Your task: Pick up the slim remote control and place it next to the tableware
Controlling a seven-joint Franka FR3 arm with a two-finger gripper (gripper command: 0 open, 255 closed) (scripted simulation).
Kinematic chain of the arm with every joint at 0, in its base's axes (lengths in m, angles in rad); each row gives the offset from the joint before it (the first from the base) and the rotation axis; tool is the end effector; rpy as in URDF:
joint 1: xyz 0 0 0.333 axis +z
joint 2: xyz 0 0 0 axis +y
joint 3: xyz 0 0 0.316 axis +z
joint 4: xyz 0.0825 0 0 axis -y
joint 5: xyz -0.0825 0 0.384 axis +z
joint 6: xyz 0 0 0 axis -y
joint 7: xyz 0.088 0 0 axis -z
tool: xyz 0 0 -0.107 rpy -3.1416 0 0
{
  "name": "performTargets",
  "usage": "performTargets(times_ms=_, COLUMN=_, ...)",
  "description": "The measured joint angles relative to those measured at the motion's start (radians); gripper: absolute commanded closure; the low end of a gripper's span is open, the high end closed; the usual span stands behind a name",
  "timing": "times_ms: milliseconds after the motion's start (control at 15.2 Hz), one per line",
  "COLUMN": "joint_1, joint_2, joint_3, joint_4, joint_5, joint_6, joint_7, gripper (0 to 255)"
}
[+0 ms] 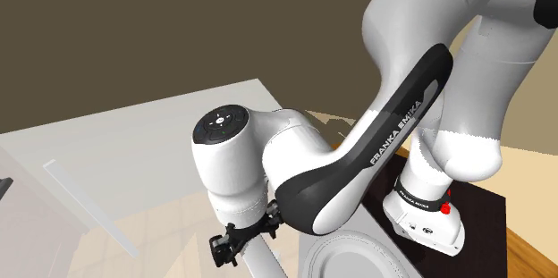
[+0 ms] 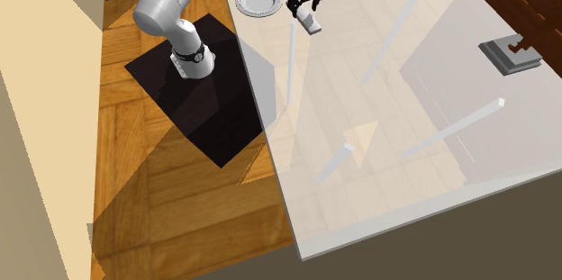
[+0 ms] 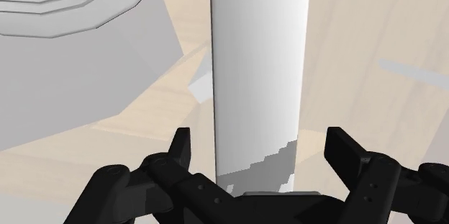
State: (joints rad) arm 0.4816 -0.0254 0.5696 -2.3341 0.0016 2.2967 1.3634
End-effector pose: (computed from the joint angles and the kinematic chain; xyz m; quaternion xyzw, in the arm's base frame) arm 0.2486 0.4348 0.3436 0.9877 -0.1561 0.0030 0.0097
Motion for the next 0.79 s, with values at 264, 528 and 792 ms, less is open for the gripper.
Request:
performTargets(times_ms=264, joint_1=0.003, joint_2=-0.045, joint_3=0.0, joint_4=0.028, joint_5=0.03, joint_6=-0.065, joint_7=-0.017, gripper=0)
performTargets(times_ms=528, joint_1=0.002, joint_2=-0.08, joint_3=-0.008, joint_4=0.059, joint_5=0.051, joint_6=-0.126, joint_7=-0.038, gripper=0)
performTargets(times_ms=792, joint_1=0.002, joint_2=-0.082, joint_3=-0.008, joint_4=0.061, joint_5=0.052, joint_6=-0.131, joint_7=-0.039, gripper=0)
